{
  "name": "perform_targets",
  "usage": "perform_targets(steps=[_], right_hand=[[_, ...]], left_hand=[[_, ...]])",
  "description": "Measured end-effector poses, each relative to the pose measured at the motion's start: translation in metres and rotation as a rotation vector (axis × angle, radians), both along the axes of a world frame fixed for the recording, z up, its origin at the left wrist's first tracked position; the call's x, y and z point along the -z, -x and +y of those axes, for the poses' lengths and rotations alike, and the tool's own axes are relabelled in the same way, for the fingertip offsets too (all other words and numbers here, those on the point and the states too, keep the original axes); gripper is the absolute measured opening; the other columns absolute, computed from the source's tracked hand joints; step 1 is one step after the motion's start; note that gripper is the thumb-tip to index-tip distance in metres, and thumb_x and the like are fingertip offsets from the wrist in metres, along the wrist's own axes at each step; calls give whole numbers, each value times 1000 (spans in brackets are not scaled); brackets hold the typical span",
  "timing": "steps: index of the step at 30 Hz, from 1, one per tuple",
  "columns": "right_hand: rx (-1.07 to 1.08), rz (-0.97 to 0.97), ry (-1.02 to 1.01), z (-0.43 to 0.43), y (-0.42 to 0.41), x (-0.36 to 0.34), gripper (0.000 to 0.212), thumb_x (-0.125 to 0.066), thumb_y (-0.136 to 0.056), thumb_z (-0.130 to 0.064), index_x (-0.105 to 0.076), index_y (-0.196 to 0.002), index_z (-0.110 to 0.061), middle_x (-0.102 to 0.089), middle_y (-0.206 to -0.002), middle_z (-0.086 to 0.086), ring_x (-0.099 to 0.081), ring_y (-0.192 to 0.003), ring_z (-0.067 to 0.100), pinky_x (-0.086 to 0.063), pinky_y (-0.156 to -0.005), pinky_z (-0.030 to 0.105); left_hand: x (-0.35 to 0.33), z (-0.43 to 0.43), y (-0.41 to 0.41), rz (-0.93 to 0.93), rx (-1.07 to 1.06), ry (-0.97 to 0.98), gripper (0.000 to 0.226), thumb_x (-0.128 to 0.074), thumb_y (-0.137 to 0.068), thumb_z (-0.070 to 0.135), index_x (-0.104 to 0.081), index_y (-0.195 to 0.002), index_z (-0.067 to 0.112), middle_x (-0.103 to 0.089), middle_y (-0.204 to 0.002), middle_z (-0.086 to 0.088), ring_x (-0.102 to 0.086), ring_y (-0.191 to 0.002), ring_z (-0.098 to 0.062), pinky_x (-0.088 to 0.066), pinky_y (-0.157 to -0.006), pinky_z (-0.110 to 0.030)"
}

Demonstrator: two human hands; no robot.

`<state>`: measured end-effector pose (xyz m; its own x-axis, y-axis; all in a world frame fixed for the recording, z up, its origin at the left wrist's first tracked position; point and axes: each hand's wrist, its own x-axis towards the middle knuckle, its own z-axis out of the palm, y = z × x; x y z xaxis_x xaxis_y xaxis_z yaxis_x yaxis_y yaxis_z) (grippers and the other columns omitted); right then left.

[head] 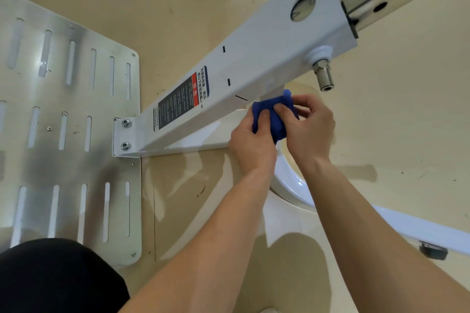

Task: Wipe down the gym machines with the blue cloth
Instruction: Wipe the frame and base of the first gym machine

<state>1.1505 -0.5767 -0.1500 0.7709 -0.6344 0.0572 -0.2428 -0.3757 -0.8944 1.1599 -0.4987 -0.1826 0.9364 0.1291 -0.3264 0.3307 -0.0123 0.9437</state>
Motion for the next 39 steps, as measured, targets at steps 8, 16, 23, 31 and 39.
perform_targets(steps=[8, 16, 23, 31, 39], right_hand=[[74, -124, -55, 8, -7, -19, 17, -77, -77, -30, -69, -91, -26, -72, -89, -15, -68, -90, 0, -57, -76, 26], [53, -2, -62, -3, -3, 37, 14, -73, -84, -20, -62, -86, -29, -67, -81, -23, -65, -80, -6, -48, -66, 11], [-7, 165, -21, -25, 0, 91, 17, -74, -84, -23, -60, -94, -24, -68, -90, -14, -65, -84, -1, -50, -68, 17], [8, 257, 30, -25, -3, 87, 18, -74, -82, -24, -59, -93, -25, -60, -87, -18, -58, -80, 1, -37, -61, 5], [38, 442, 145, -2, 30, 72, 13, -66, -83, -20, -64, -96, -22, -66, -100, -3, -61, -94, 19, -50, -79, 34]], left_hand=[[-14, -5, 0, -99, -134, 105, 19, -59, -95, 33, -75, -102, 25, -73, -81, 10, -61, -70, 4, -44, -66, -7], [40, 0, -10, -78, 90, -181, 24, -51, -91, 42, -71, -104, 36, -69, -75, 17, -62, -73, -3, -46, -65, -19], [89, 4, -21, -90, 280, -433, 20, -54, -93, 34, -71, -102, 32, -72, -88, 7, -62, -80, -18, -46, -70, -27], [81, 10, -20, -65, 330, -518, 25, -54, -93, 42, -71, -86, 26, -71, -81, 5, -62, -74, -18, -49, -64, -30], [64, 21, 14, 220, 418, -567, 29, -51, -96, 37, -69, -80, 23, -67, -76, 3, -62, -71, -22, -38, -56, -25]])
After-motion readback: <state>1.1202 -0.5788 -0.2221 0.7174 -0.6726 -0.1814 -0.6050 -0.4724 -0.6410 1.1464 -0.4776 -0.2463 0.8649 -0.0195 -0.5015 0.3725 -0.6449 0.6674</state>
